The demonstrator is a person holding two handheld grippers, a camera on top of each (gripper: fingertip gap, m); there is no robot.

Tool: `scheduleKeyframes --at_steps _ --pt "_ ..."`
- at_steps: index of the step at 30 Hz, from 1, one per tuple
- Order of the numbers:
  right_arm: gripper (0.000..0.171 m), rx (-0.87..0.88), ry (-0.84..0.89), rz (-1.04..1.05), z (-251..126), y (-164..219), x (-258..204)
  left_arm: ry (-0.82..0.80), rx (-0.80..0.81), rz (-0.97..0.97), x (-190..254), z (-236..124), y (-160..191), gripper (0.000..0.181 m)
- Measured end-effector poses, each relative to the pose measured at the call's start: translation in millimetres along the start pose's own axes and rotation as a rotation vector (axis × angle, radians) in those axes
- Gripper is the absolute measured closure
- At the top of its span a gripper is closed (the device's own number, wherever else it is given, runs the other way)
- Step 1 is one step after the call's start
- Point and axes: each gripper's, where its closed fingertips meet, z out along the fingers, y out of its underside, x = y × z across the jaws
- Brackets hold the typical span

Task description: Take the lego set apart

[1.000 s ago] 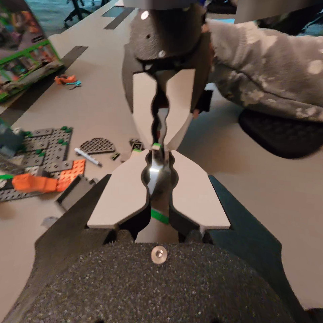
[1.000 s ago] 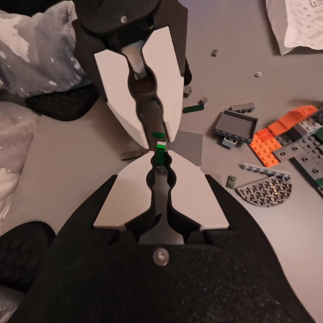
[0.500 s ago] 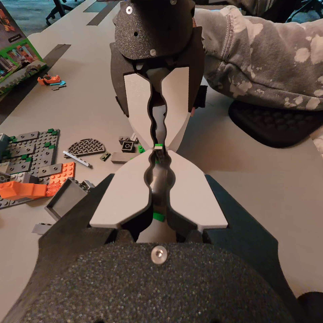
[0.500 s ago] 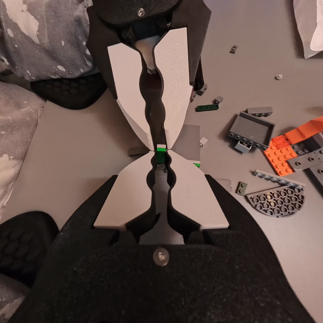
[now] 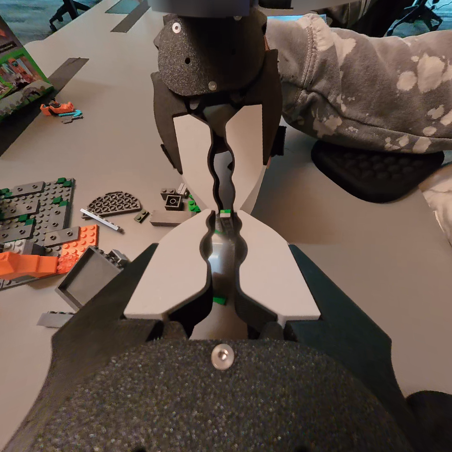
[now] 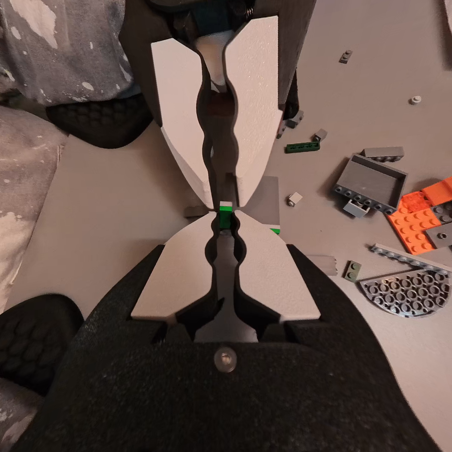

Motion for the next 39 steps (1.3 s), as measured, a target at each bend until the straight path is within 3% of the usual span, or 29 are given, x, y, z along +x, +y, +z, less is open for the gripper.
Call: scheduleKeyframes --at_steps 19,33,39 --pt "0.163 -0.017 0.064 -0.018 7 1 11 -0.005 -0.091 -0.022 -7 -1 15 0.173" --pt "0.163 0.222 -0.041 0.073 -11 -11 11 0.000 -0.013 -0.062 -11 -9 7 0.173" --pt "0.163 0.182 -0.030 0.091 -8 -11 12 -0.002 -0.023 -0.070 -12 -9 9 0.173"
